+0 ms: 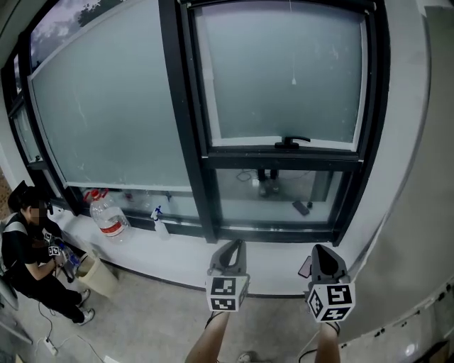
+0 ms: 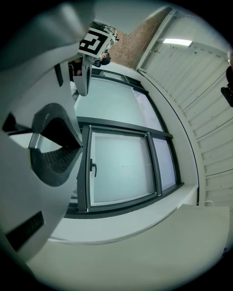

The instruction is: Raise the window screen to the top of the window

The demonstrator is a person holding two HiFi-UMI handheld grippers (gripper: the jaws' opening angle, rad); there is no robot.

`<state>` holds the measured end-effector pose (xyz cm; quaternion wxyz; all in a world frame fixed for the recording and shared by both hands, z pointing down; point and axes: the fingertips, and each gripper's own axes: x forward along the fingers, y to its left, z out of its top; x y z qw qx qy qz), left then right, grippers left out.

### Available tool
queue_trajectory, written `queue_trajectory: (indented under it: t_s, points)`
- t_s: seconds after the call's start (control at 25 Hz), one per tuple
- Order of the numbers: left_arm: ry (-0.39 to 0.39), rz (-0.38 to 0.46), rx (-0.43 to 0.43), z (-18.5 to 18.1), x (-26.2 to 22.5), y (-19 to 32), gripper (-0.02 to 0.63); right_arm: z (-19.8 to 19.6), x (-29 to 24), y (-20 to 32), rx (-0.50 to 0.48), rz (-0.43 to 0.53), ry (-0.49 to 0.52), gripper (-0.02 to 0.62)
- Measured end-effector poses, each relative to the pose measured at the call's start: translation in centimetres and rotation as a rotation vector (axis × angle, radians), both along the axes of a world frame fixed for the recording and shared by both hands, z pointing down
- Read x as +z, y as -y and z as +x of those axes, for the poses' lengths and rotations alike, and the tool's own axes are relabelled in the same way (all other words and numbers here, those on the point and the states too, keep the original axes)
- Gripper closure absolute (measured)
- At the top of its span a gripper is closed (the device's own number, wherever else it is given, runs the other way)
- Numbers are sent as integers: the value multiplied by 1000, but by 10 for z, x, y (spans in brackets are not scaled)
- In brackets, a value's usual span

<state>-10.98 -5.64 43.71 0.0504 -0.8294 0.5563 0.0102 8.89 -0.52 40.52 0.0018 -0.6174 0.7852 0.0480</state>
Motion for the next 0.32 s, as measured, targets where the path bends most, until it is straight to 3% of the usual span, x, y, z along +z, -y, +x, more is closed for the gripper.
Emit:
queue_trajectory:
  t_s: [0.32]
  points:
    - [2, -19, -21, -3, 0, 2, 587, -2, -1, 7, -6, 5, -5, 591]
